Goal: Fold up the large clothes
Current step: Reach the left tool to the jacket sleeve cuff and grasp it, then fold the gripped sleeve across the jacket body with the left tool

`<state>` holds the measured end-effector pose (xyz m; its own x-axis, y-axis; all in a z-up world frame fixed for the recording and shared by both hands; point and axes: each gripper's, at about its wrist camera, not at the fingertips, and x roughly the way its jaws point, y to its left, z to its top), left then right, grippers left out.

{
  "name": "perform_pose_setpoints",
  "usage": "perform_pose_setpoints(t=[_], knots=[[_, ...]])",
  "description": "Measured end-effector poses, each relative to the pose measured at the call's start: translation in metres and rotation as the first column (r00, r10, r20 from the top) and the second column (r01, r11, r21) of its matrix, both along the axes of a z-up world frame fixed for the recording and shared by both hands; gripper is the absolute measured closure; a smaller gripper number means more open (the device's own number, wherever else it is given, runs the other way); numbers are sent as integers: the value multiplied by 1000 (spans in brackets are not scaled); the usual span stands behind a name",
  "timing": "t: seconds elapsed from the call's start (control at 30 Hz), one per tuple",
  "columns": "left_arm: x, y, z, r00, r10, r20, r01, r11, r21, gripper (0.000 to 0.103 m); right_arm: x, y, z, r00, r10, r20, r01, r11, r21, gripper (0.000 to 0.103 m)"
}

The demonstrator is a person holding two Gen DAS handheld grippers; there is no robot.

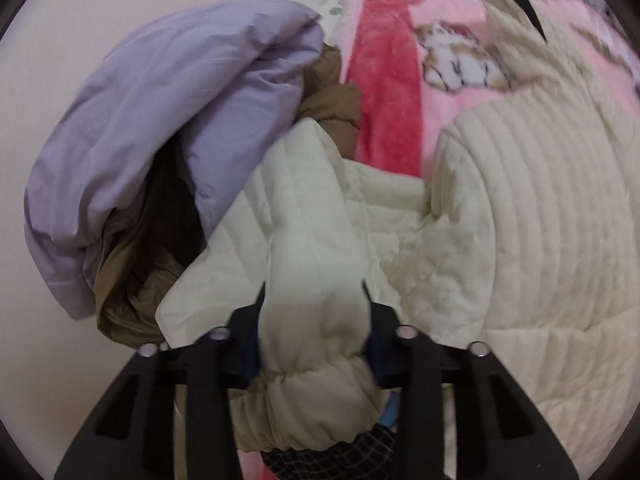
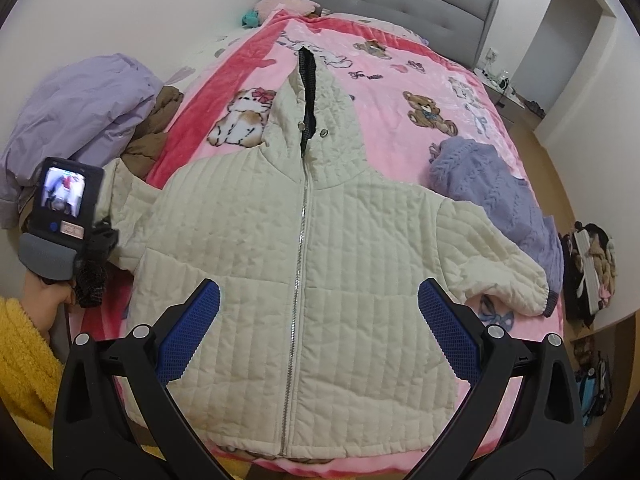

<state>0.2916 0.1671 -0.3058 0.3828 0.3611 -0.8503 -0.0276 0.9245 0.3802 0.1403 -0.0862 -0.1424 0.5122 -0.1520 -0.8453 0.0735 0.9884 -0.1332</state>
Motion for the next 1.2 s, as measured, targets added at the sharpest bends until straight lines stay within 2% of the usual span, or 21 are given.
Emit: perform_pose_setpoints(t=[0.1, 0.23, 0.33, 0.37, 0.43, 0.5, 0.6, 0.63, 0.73, 0.77, 0.87, 0.9, 0.93, 0.97, 1.0, 1.03, 1.07, 1.13, 1.2], knots=[[3, 5, 25, 998, 56, 14, -53, 985, -162, 70, 1, -8, 1, 1000, -7, 12, 7, 1000, -1, 8], [11, -11, 65, 996, 83, 44, -64, 939, -337, 70, 0, -30, -1, 999, -50, 15, 49, 998, 33, 8], [18, -51, 102, 996, 17, 83, 23, 888, -459, 70, -3, -52, -1, 996, -90, 22, 89, 996, 33, 8], [20, -71, 115, 996, 4, 92, 44, 856, -515, 70, -5, -62, 0, 994, -106, 26, 105, 994, 28, 8], [25, -106, 124, 995, -6, 98, 60, 825, -563, 70, -12, -86, 0, 986, -163, 38, 163, 987, -3, 8], [30, -157, 119, 995, -21, 94, 73, 797, -599, 70, -22, -116, -3, 973, -229, 34, 230, 972, -51, 8], [30, -221, 91, 996, 1, 84, 50, 795, -604, 70, -36, -161, -10, 958, -288, 16, 288, 956, -50, 8], [30, -238, 79, 997, 27, 66, 20, 783, -622, 70, -39, -174, -14, 955, -296, 14, 296, 954, -52, 8], [30, -286, 22, 985, 163, -56, -153, 682, -715, 70, -43, -209, -35, 954, -299, 3, 298, 949, -106, 8], [34, -296, 6, 981, 183, -66, -175, 685, -707, 70, -42, -218, -43, 954, -298, -2, 296, 948, -120, 8], [31, -325, -43, 975, 215, -61, -200, 716, -669, 69, -38, -244, -67, 954, -299, -6, 296, 948, -117, 8], [31, -330, -54, 975, 215, -56, -198, 721, -664, 66, -36, -250, -74, 954, -301, -2, 299, 948, -107, 8], [31, -335, -65, 978, 205, -34, -176, 733, -657, 58, -36, -256, -79, 954, -299, 1, 298, 950, -94, 8], [29, -333, -67, 982, 189, -16, -153, 739, -657, 52, -34, -262, -85, 954, -298, 4, 298, 952, -76, 8], [27, -332, -67, 987, 164, 7, -119, 742, -660, 40, -32, -265, -89, 954, -299, 5, 299, 952, -64, 8], [24, -330, -67, 991, 134, 26, -82, 736, -673, 26, -29, -269, -96, 954, -298, 3, 298, 954, -42, 8], [20, -329, -63, 995, 80, 57, -19, 724, -690, 20, -26, -271, -99, 954, -299, 4, 299, 954, -25, 8], [8, -328, -52, 991, -54, 118, 121, 727, -676, 17, -23, -274, -102, 955, -296, 22, 295, 955, 36, 8], [-6, -317, -40, 977, -162, 142, 215, 707, -674, 17, -15, -274, -106, 962, -267, 48, 262, 960, 99, 8]])
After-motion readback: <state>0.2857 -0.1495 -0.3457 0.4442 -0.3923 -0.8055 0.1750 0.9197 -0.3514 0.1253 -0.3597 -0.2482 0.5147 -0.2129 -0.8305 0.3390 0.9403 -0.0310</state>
